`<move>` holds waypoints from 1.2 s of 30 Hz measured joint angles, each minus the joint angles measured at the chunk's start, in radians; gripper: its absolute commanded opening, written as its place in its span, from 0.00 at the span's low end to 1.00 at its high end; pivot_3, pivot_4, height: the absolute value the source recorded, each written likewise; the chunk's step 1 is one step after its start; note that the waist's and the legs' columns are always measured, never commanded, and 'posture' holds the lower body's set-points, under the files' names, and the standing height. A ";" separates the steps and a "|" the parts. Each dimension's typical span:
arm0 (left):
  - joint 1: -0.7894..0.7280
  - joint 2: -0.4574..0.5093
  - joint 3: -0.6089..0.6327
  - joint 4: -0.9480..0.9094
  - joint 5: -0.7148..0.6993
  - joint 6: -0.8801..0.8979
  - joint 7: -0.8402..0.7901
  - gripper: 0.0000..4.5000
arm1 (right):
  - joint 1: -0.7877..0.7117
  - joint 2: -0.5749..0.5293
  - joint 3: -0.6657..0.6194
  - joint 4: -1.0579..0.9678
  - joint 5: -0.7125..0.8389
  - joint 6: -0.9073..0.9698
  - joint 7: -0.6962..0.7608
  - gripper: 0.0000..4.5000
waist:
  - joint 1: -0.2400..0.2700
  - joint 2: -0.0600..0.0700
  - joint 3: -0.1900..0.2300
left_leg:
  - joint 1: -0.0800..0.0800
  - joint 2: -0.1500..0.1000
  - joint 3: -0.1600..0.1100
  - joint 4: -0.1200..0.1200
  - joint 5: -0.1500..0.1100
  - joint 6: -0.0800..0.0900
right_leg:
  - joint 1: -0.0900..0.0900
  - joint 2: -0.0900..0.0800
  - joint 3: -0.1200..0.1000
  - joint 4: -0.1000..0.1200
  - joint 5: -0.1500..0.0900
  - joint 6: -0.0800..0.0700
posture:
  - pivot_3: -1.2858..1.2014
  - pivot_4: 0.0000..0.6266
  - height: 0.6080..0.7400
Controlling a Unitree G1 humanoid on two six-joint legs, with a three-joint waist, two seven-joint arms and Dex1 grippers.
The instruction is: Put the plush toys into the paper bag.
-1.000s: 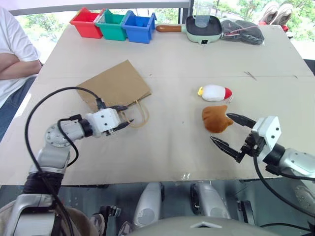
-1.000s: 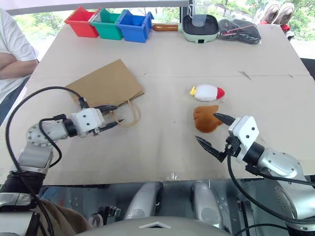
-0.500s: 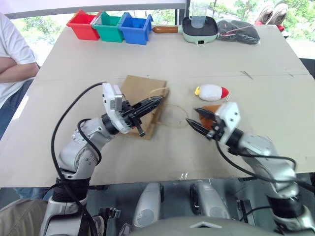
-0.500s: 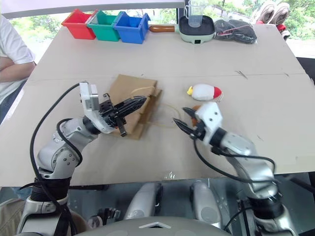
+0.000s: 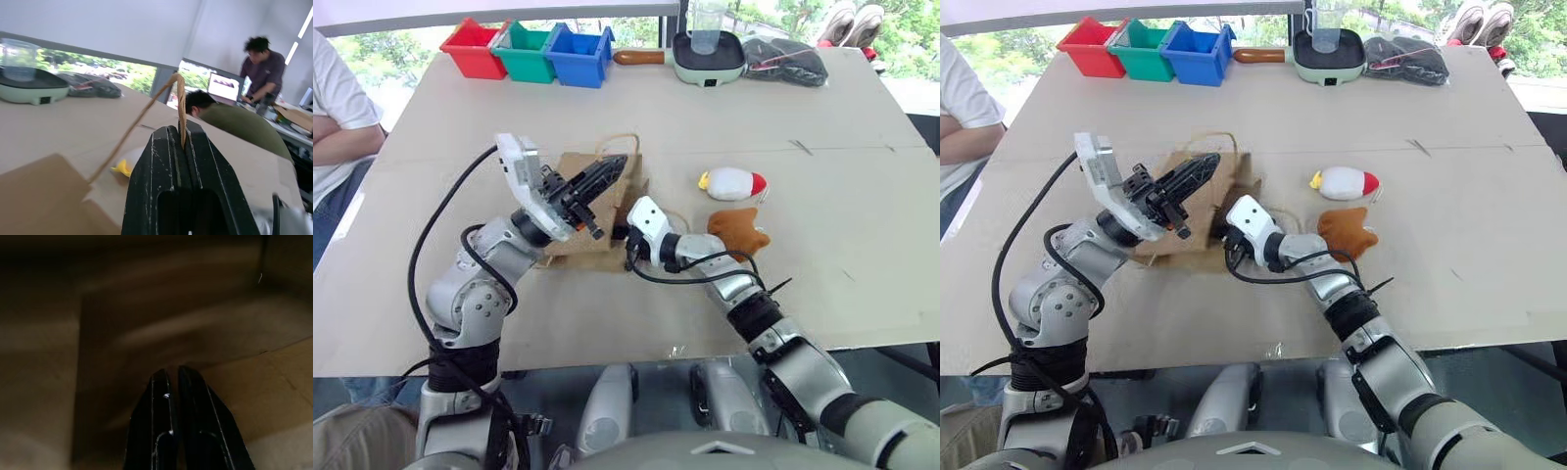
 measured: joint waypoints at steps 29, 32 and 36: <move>0.012 0.078 0.151 0.079 0.078 -0.097 -0.069 0.00 | -0.023 -0.015 -0.049 0.005 -0.168 -0.066 -0.051 0.02 | 0.006 0.000 0.000 | 0.010 -0.001 0.002 -0.006 0.001 -0.002 | 0.006 0.000 0.003 0.000 0.000 0.000 | 0.52 0.24 1.00; 0.022 0.081 0.151 0.080 0.082 -0.107 -0.099 0.00 | 0.005 -0.082 -0.095 -0.176 -0.118 0.035 0.008 0.29 | 0.004 0.000 0.000 | 0.009 -0.001 0.001 -0.006 0.001 -0.002 | 0.005 -0.001 0.003 0.000 0.000 0.000 | 0.52 0.24 1.00; 0.023 0.074 0.142 0.080 0.091 -0.120 -0.124 0.00 | 0.094 -0.162 -0.122 -0.477 -0.040 0.229 0.059 0.71 | 0.000 0.000 0.000 | 0.009 -0.001 0.001 -0.010 0.001 -0.002 | 0.003 -0.001 0.004 0.000 -0.001 -0.001 | 0.52 0.24 1.00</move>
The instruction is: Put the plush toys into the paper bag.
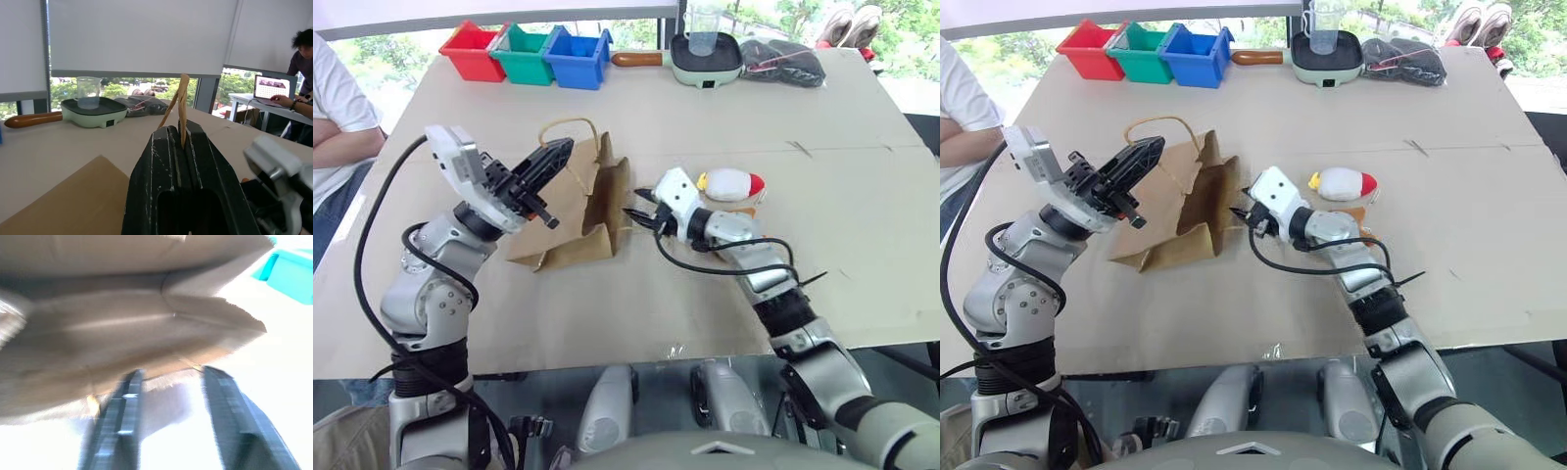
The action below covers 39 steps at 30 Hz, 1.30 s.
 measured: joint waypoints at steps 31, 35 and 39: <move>-0.086 -0.038 -0.086 0.035 -0.089 0.069 -0.157 0.00 | 0.126 -0.374 -0.352 -0.585 0.179 0.531 -0.084 0.00 | -0.006 0.000 0.001 | -0.010 -0.002 -0.002 0.006 0.000 0.000 | -0.004 0.000 -0.004 -0.002 0.000 0.000 | 0.52 0.24 1.00; -0.130 -0.060 -0.116 0.037 -0.090 0.081 -0.145 0.00 | -0.003 -0.313 -0.248 -0.444 0.170 0.396 -0.067 0.00 | 0.000 0.000 0.001 | -0.011 -0.001 -0.003 0.006 0.000 0.000 | -0.004 0.000 -0.006 -0.003 0.000 0.000 | 0.52 0.24 1.00; -0.176 -0.091 -0.149 0.040 -0.070 0.080 -0.133 0.00 | -0.060 -0.231 -0.107 -0.299 0.145 0.318 -0.034 0.00 | 0.001 0.000 0.001 | -0.012 -0.003 -0.002 0.006 0.000 0.000 | -0.004 -0.002 -0.005 -0.004 0.000 0.000 | 0.52 0.24 1.00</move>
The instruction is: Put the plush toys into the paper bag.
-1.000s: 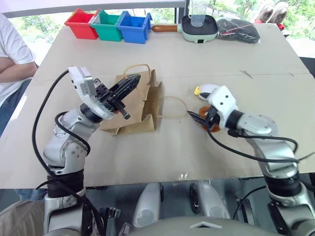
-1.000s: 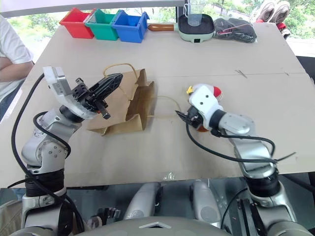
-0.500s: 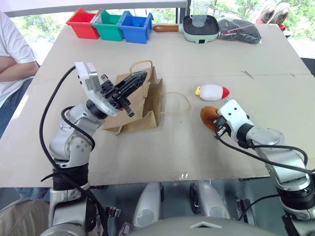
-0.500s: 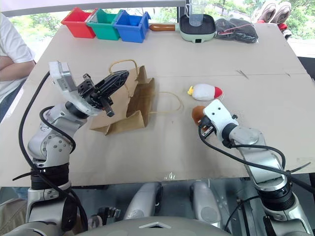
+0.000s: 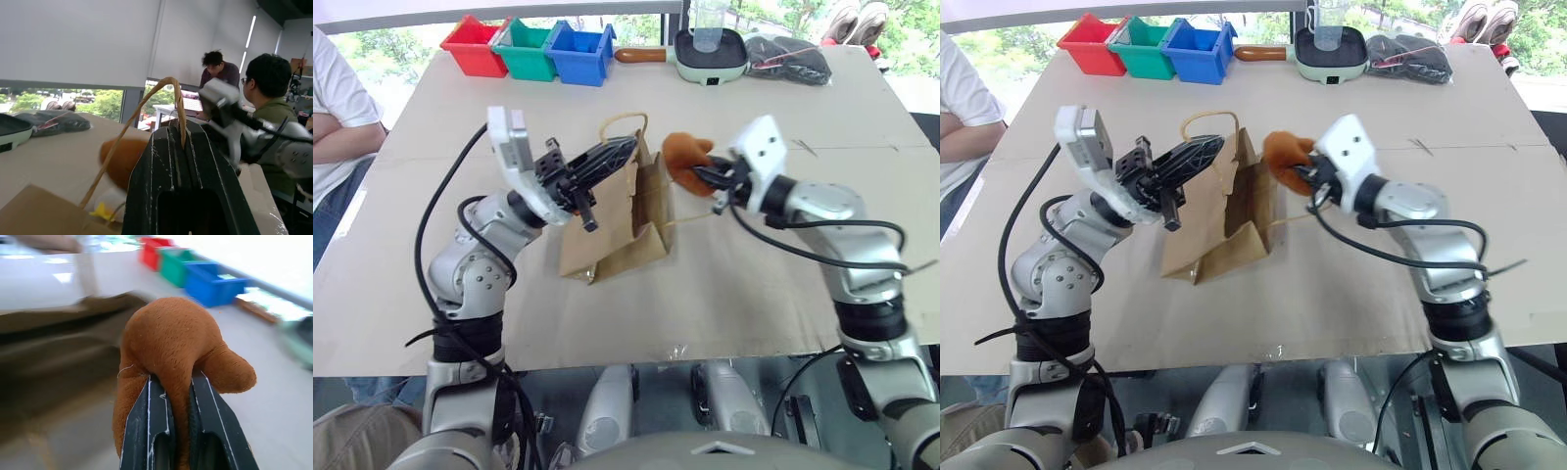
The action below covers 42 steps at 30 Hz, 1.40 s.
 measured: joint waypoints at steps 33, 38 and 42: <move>-0.098 -0.040 -0.027 0.158 0.137 -0.147 -0.079 0.00 | -0.048 0.088 0.178 0.349 -0.090 -0.440 0.290 0.99 | 0.004 0.000 0.000 | 0.001 -0.001 -0.001 0.000 0.000 0.000 | 0.000 -0.001 -0.001 0.001 0.000 0.000 | 0.52 0.24 1.00; -0.108 0.013 -0.031 0.194 0.149 -0.183 -0.175 0.00 | 0.042 0.053 0.115 0.180 -0.131 -0.319 0.139 0.99 | 0.000 0.000 0.000 | 0.001 -0.001 -0.001 0.000 0.000 0.000 | 0.000 -0.001 -0.001 0.001 0.000 0.000 | 0.52 0.24 1.00; -0.038 0.052 -0.002 0.192 0.148 -0.187 -0.216 0.00 | 0.091 0.013 0.013 0.051 -0.087 -0.171 0.086 0.99 | 0.000 0.000 0.000 | 0.000 0.000 -0.002 0.000 0.000 0.000 | 0.000 -0.001 -0.001 0.001 0.000 0.000 | 0.52 0.24 1.00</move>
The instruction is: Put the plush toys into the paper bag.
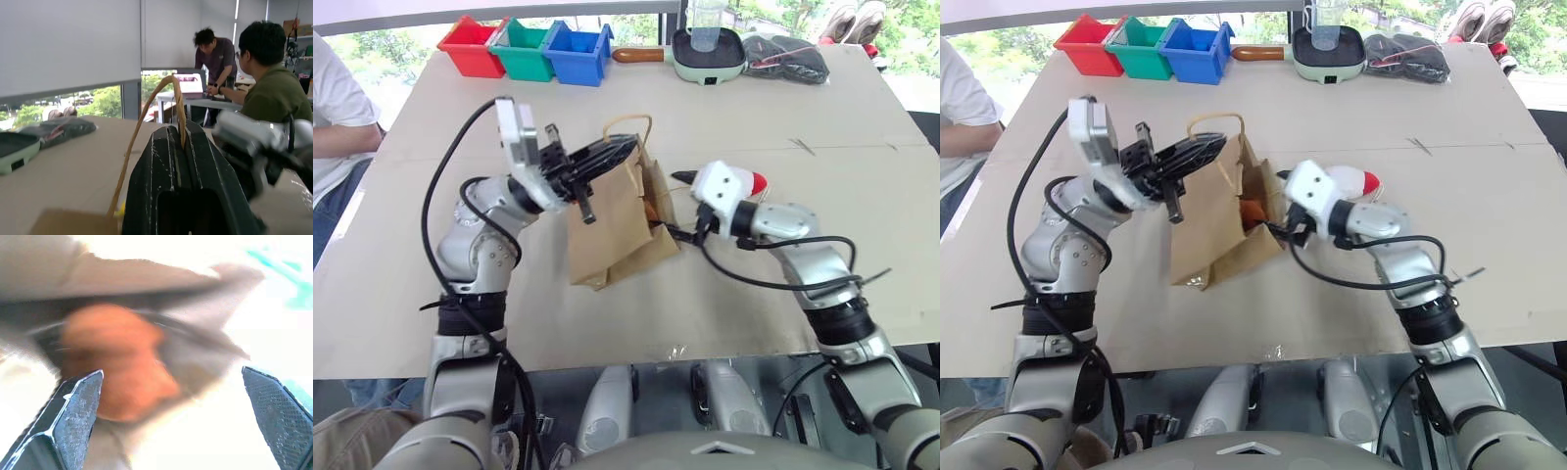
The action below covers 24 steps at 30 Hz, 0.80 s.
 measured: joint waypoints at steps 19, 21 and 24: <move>0.156 -0.062 0.039 -0.210 -0.011 -0.020 0.173 0.00 | -0.359 -0.120 0.062 0.618 -0.149 0.208 -0.061 0.38 | -0.003 0.000 0.000 | 0.000 0.000 0.002 0.000 0.000 0.000 | 0.000 0.000 0.001 0.000 0.000 0.000 | 0.52 0.24 1.00; 0.160 -0.062 0.038 -0.228 -0.012 -0.020 0.183 0.00 | -0.363 -0.120 0.061 0.636 -0.153 0.193 -0.053 0.15 | -0.002 -0.001 -0.001 | 0.001 0.000 0.002 0.001 0.000 0.000 | 0.001 -0.001 0.001 0.000 0.000 0.000 | 0.52 0.24 1.00; 0.170 -0.062 0.045 -0.243 -0.035 -0.011 0.203 0.00 | -0.323 -0.128 0.020 0.588 -0.132 0.201 -0.036 0.01 | 0.001 -0.001 -0.001 | 0.002 0.000 0.001 0.001 0.000 0.000 | 0.003 0.000 0.000 0.000 0.000 0.000 | 0.52 0.24 1.00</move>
